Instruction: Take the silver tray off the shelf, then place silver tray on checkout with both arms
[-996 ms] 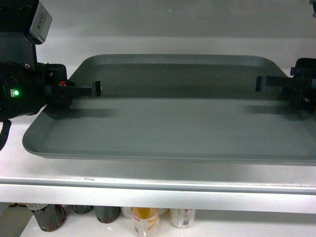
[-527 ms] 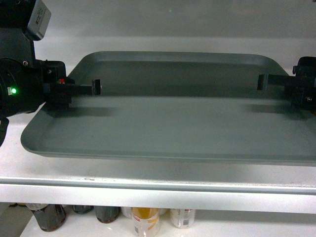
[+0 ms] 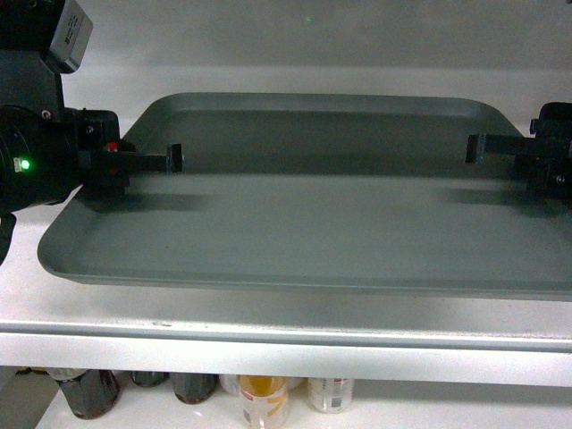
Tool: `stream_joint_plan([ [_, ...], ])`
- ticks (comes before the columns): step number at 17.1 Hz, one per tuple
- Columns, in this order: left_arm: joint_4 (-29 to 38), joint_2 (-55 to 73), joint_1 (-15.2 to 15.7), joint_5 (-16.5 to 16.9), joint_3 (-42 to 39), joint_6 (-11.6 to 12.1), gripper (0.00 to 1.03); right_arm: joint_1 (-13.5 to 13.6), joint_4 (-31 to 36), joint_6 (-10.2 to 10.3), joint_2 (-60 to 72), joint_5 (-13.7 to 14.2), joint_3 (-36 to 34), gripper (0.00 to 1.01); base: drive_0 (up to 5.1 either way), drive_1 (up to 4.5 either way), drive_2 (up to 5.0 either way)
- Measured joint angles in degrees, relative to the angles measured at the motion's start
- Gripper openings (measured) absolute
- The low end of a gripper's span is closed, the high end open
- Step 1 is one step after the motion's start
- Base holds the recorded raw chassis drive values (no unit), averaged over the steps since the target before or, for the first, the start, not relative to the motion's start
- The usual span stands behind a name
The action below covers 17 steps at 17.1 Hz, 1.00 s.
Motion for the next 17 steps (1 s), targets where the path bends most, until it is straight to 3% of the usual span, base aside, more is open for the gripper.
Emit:
stream_joint_plan([
  [17, 0.1, -0.3, -0.2, -0.1, -0.3, 0.1, 0.04, 0.0, 0.1, 0.2, -0.4, 0.2, -0.4, 0.03, 0.1, -4.16, 4.3],
])
